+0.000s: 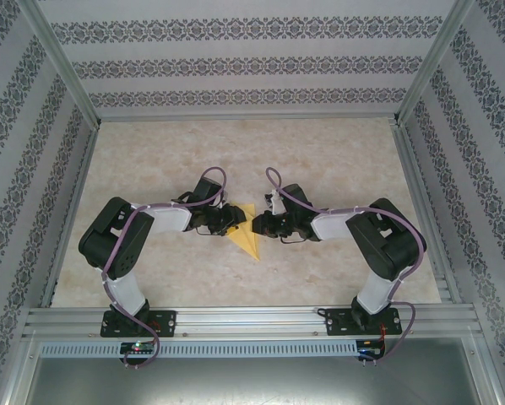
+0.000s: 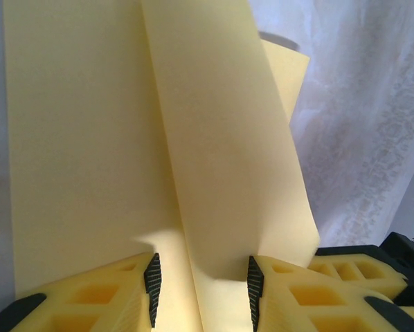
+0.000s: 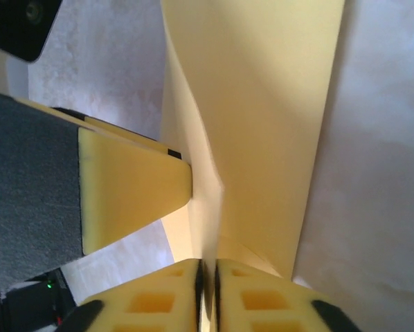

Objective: Fold a paper plane with a square sheet of paper (fold left side to right side)
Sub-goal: Fourth fold the wing at the center of the table.

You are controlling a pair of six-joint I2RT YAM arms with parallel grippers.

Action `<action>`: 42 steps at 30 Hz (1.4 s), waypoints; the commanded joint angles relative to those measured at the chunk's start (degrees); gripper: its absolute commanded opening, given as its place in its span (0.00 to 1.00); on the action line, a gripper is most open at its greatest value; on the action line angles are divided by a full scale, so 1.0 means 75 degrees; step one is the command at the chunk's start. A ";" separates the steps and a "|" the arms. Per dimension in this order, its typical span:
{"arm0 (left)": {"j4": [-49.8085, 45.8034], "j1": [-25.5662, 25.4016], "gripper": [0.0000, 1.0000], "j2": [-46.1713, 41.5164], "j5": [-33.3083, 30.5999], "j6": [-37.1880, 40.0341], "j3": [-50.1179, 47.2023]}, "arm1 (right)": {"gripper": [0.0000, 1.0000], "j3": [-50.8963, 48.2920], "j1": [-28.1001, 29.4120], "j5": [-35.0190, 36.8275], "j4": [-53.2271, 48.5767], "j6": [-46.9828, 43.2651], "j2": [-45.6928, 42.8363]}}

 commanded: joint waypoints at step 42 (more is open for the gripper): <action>-0.0721 -0.0134 0.42 -0.0075 -0.0256 0.0461 0.0407 | 0.04 0.0326 0.0209 0.0599 -0.1168 -0.0807 0.0294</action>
